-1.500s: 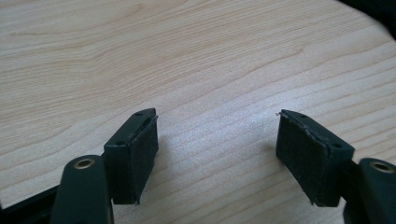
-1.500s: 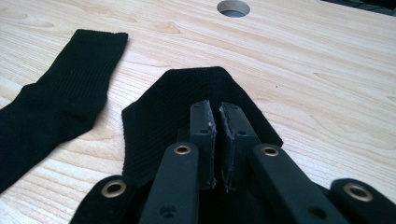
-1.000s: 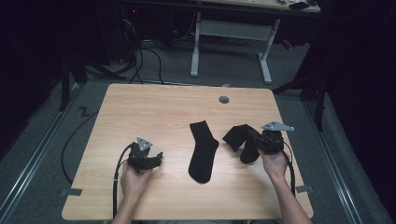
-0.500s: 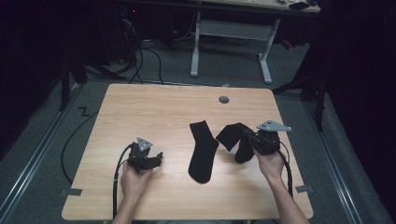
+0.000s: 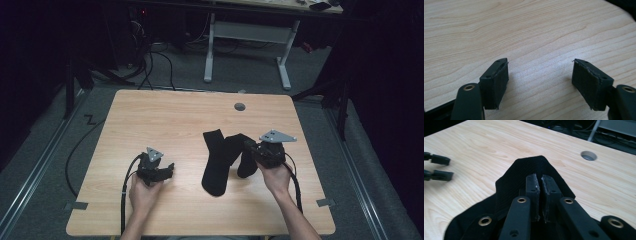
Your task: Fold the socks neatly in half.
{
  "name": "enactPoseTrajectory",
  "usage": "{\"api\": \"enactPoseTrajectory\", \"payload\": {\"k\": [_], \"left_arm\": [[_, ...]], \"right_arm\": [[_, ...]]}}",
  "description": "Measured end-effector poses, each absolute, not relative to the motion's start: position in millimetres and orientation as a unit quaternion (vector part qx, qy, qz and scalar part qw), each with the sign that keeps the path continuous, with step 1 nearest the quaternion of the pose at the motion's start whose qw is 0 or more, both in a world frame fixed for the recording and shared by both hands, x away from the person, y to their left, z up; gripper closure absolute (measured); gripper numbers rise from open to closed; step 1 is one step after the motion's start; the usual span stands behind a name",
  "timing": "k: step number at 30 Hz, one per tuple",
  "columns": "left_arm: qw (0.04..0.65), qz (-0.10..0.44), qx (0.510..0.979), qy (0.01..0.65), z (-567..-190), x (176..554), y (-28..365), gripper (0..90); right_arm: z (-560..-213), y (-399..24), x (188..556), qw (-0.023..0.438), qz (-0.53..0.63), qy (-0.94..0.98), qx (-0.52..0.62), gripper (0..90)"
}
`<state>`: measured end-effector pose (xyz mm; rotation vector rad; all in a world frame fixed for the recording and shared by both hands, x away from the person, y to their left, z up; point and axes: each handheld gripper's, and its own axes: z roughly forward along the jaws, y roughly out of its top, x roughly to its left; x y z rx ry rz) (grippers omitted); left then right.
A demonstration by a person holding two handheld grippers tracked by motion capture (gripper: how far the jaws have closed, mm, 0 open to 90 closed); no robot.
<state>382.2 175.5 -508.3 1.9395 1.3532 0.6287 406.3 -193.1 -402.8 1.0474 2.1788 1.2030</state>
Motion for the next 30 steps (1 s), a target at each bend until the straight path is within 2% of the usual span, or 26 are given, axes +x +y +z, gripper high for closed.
{"api": "enactPoseTrajectory", "payload": {"k": [15,30], "left_arm": [[0.340,0.242,0.746,0.520,-508.3,382.2,175.6,29.9],[0.340,0.242,0.746,0.520,-508.3,382.2,175.6,29.9]], "right_arm": [[-408.9,-149.2,399.3,0.191,0.445,0.799,0.355,84.8],[-419.6,-127.7,396.8,0.173,0.442,0.805,0.355,84.7]]}}
